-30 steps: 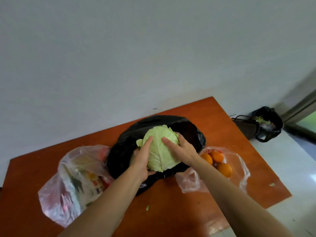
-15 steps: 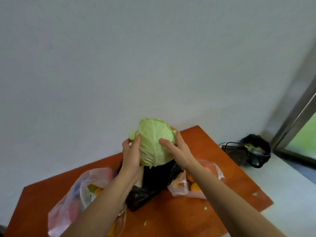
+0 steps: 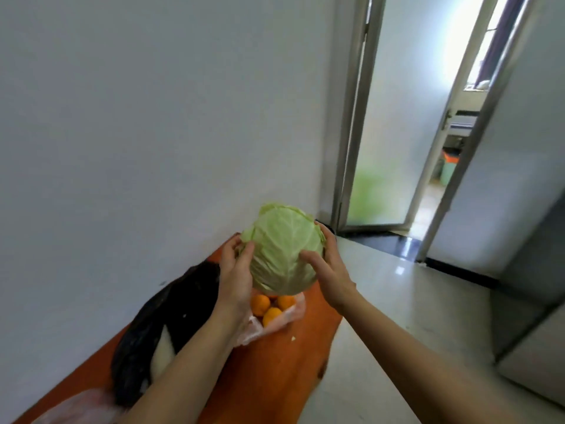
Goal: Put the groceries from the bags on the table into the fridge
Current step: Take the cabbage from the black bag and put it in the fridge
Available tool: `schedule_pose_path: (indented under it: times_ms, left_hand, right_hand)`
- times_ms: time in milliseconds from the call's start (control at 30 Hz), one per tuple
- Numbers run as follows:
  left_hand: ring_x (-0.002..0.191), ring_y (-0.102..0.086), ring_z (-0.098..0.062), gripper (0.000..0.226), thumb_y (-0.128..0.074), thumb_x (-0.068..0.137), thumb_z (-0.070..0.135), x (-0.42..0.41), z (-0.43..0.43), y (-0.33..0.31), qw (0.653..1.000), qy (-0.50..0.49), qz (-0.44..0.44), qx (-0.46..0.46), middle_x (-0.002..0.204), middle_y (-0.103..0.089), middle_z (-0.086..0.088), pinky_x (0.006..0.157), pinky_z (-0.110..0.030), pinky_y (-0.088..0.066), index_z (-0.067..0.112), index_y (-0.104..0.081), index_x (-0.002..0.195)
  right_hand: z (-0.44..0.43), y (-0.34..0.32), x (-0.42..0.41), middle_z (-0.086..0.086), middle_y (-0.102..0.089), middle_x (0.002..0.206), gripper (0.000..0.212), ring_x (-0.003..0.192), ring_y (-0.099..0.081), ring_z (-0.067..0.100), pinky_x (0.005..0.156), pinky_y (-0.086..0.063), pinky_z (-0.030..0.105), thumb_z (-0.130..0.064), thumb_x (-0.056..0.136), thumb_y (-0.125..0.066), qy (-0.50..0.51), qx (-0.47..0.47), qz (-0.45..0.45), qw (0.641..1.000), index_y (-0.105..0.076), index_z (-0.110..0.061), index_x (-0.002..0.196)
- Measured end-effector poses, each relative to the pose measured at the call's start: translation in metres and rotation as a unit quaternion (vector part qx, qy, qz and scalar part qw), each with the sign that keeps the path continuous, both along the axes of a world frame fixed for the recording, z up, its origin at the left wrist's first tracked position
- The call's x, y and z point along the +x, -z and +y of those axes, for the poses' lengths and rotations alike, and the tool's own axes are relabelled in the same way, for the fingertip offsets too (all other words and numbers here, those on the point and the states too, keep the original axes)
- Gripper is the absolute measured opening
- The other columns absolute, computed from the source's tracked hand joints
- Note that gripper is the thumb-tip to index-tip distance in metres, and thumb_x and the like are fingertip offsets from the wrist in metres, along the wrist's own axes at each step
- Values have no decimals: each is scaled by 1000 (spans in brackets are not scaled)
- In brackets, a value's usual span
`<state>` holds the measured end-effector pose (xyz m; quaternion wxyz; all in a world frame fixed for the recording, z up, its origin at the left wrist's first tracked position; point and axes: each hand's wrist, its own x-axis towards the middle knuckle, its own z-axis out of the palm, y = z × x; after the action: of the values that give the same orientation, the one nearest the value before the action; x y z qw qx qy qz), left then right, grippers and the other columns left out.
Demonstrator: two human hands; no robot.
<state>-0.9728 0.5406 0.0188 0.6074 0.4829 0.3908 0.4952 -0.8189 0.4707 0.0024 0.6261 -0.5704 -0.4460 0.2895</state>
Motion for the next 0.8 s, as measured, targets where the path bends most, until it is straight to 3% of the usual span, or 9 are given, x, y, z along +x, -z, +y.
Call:
schedule_pose_path:
  times_ms: [167, 267, 367, 500, 667, 800]
  left_hand:
    - [116, -60, -24, 26, -54, 100, 32, 100, -74, -10, 986, 162, 7, 23, 128, -59, -3, 100, -54, -50, 28, -54, 125]
    - [118, -58, -24, 32, -57, 97, 38, 165, -135, -24, 969, 243, 10, 33, 131, -56, -2, 100, -55, -49, 31, -53, 128]
    - [119, -57, -23, 32, -60, 91, 43, 236, -206, -36, 951, 308, 3, 42, 133, -52, -2, 100, -57, -49, 37, -56, 123]
    - [117, -56, -21, 26, -54, 99, 29, 336, -311, -46, 924, 378, -24, 48, 128, -56, 2, 101, -59, -47, 29, -55, 126]
    - [117, -55, -18, 25, -50, 101, 29, 444, -425, -61, 889, 448, -31, 90, 132, -53, 0, 98, -57, -51, 33, -55, 126]
    - [114, -56, -14, 27, -52, 101, 27, 508, -475, -79, 871, 479, -36, 105, 130, -53, 1, 98, -52, -52, 32, -55, 127]
  right_hand:
    - [-107, -12, 82, -7, -50, 136, 87, 120, -53, 7, 83, -51, 17, -59, 68, -61, 133, 8, 5, 991, -33, -34, 147]
    - [-185, -23, 132, -10, -48, 132, 85, 115, -53, 5, 76, -52, 13, -58, 70, -61, 209, 28, -2, 978, -32, -34, 145]
    - [-269, -30, 187, -8, -50, 134, 87, 118, -54, 9, 85, -49, 22, -60, 68, -61, 288, 50, -15, 956, -34, -34, 146]
    - [-390, -37, 267, -18, -50, 131, 77, 115, -55, -1, 89, -50, 23, -60, 69, -63, 358, 69, -45, 930, -37, -44, 140]
    - [-516, -50, 359, -20, -51, 133, 68, 123, -54, 9, 102, -47, 39, -56, 71, -61, 430, 86, -66, 896, -37, -52, 134]
    - [-569, -64, 421, -9, -51, 138, 79, 124, -54, 10, 102, -46, 36, -54, 71, -58, 453, 97, -69, 884, -34, -36, 144]
